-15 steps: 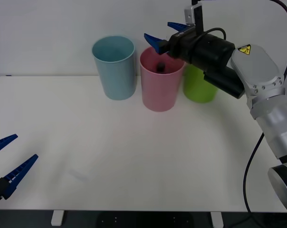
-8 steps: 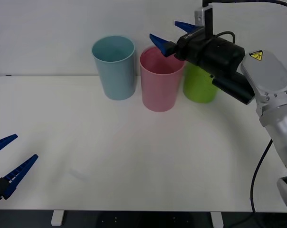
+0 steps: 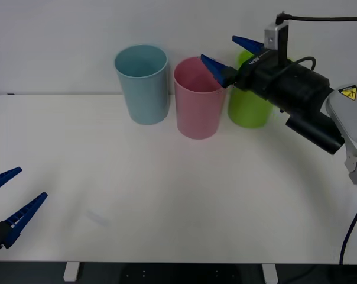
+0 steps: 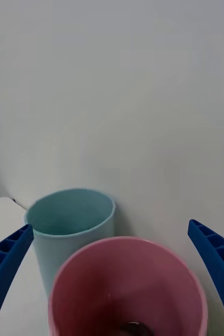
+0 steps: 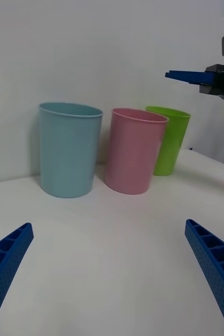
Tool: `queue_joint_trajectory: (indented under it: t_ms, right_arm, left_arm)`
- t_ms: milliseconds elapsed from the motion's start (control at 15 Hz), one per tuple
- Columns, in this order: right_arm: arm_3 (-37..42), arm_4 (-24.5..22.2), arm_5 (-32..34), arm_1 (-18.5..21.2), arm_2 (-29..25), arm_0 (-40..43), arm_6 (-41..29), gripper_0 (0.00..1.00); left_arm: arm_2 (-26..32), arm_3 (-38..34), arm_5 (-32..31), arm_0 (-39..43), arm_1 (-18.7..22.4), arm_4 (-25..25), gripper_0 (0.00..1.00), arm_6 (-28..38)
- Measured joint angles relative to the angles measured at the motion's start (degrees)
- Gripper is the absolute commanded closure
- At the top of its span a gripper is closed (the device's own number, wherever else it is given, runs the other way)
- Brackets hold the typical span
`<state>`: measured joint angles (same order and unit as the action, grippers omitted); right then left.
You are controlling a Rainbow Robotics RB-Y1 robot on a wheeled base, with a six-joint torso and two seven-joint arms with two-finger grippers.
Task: Grasp the object on the table and drop it into the matching bin: aluminum can to the light blue bin, PET bottle to the pink bin.
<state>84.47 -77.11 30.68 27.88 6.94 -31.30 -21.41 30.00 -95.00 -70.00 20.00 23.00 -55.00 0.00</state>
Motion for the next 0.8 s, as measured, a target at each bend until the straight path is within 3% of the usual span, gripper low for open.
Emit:
queue_joint_trajectory:
  t_ms: [400,800]
  right_arm:
    - [11.8,1.9,0.7,3.3,-3.3,11.9,1.1,0.00]
    - [16.7,2.2,11.8,3.8,-12.2,22.0,6.3,0.00]
  left_arm:
    - [0.0,0.0,0.0,0.0,0.0,0.0,0.00,0.0]
    - [0.0,0.0,0.0,0.0,0.0,0.0,0.00,0.0]
